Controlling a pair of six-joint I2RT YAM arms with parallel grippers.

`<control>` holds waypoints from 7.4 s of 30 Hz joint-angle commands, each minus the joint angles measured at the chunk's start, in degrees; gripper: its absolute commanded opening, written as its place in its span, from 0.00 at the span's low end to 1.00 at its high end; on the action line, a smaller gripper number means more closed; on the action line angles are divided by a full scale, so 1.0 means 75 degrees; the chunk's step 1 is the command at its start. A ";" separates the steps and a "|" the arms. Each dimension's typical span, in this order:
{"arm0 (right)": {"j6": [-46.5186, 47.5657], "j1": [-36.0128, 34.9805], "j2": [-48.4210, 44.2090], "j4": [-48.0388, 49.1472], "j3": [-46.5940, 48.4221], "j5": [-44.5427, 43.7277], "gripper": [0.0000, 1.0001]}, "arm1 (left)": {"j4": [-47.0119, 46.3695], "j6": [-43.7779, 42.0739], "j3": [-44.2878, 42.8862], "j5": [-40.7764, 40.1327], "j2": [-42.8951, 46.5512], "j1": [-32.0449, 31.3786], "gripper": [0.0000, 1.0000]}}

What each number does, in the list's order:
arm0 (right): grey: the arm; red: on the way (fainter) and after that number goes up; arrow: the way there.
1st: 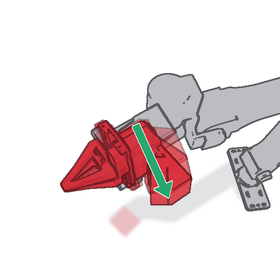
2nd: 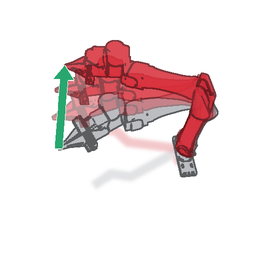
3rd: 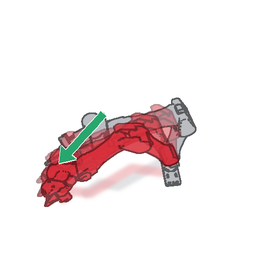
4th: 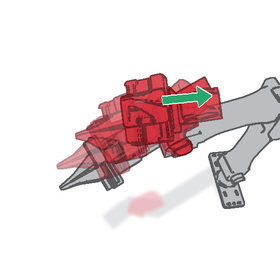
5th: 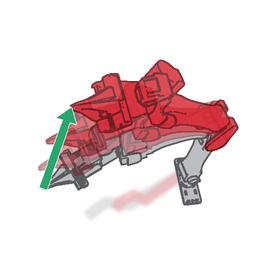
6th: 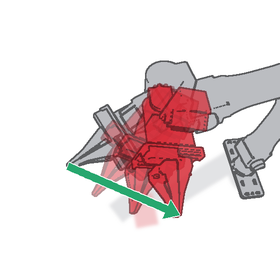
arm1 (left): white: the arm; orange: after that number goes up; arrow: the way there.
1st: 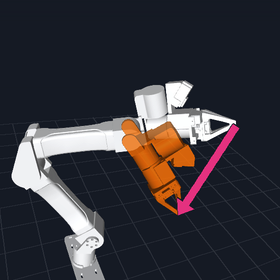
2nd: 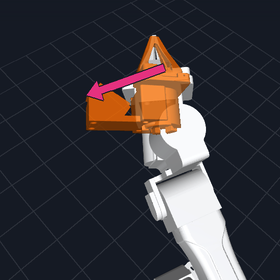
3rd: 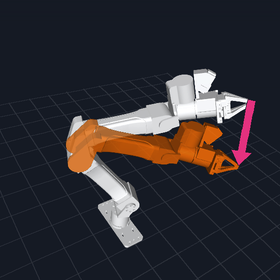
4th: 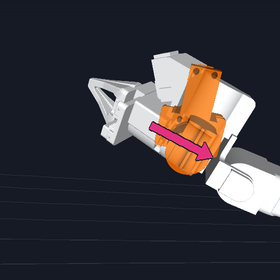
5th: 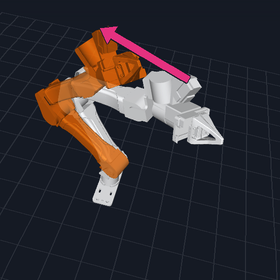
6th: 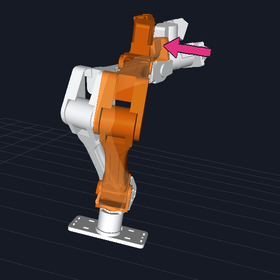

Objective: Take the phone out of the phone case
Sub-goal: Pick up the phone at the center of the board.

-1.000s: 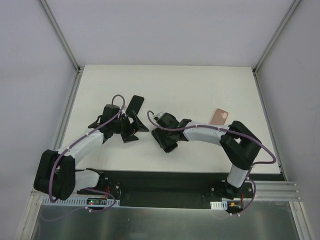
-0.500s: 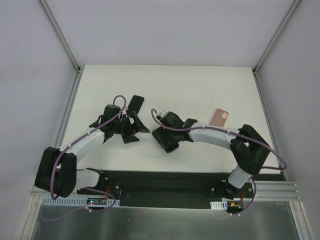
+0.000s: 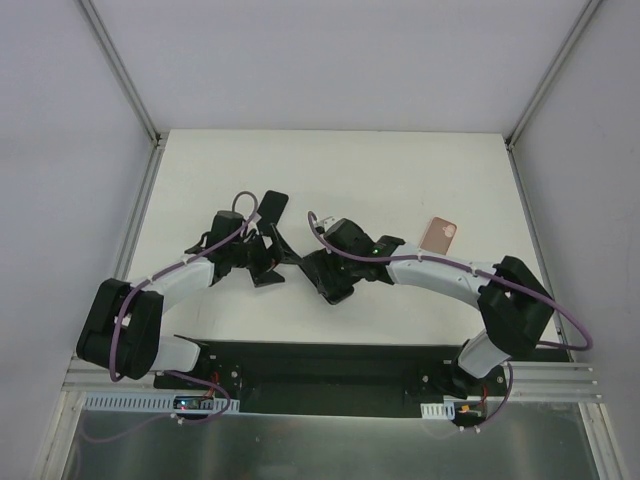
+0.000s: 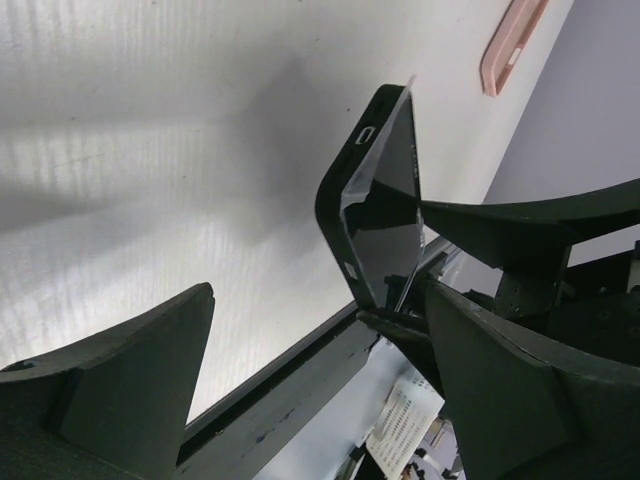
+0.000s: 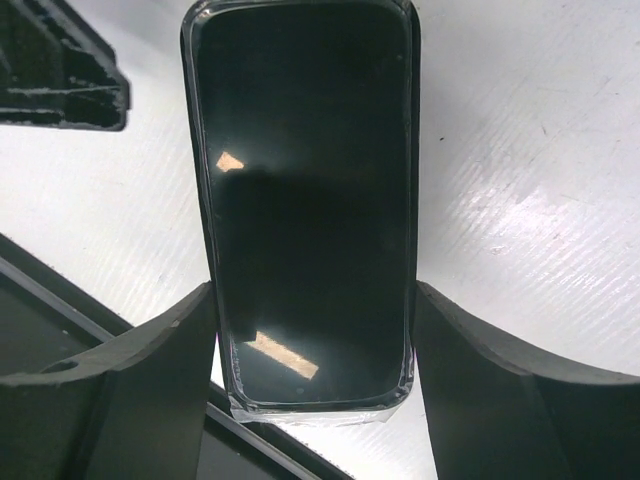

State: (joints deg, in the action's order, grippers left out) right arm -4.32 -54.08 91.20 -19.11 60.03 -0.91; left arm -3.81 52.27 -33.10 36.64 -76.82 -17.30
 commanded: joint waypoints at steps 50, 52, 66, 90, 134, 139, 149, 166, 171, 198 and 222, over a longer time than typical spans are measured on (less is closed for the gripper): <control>-0.0409 0.0121 -0.1273 0.0263 0.0445 0.0578 0.01 | -0.2738 0.0870 -0.1106 0.1208 -0.1500 -0.0834 0.51; -0.0409 0.0156 -0.1308 0.0228 0.0445 0.0555 0.01 | -0.2761 0.0870 -0.1071 0.1185 -0.1477 -0.0834 0.37; -0.0385 0.0391 -0.1250 0.0064 0.0328 0.0613 0.01 | -0.2761 0.0894 -0.1106 0.1150 -0.1301 -0.0834 0.00; -0.0034 0.1902 -0.2902 -0.0650 -0.0058 0.1035 0.96 | -0.2864 0.0542 -0.1305 0.2180 -0.0738 -0.0483 0.00; 0.0165 0.1434 -0.2199 -0.0721 -0.0656 -0.0289 0.84 | -0.4085 0.1691 -0.1422 0.3223 -0.0715 -0.0447 0.00; 0.0329 0.1422 -0.2047 -0.0791 -0.0598 -0.0465 0.82 | -0.4202 0.1761 -0.1375 0.3282 -0.0656 -0.0447 0.00; 0.0529 0.1340 -0.1672 -0.0686 -0.0820 -0.0570 0.79 | -0.4705 0.2194 -0.1493 0.3704 -0.0691 -0.0447 0.00; 0.0599 0.1352 -0.1800 -0.0112 -0.0984 -0.0232 0.45 | -0.5538 0.2792 -0.1317 0.4021 -0.0867 -0.0541 0.00; 0.0599 0.1399 -0.1847 0.0192 -0.1020 0.0329 0.44 | -0.6392 0.3448 -0.1305 0.4067 -0.1066 -0.0588 0.00; 0.0083 0.1925 -0.1413 0.0674 -0.1734 0.0637 0.31 | -0.8527 0.5148 -0.1247 0.3833 -0.1371 -0.0588 0.00; -0.1029 0.2453 -0.1543 0.3954 -0.2602 0.5522 0.98 | -0.6124 0.3577 -0.1948 0.4043 -0.1090 -0.0588 0.00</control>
State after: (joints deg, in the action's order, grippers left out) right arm -11.66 -35.73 77.54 7.51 41.78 33.15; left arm -43.75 74.26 -40.64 59.64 -90.45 -20.18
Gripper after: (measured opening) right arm 0.976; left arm 0.172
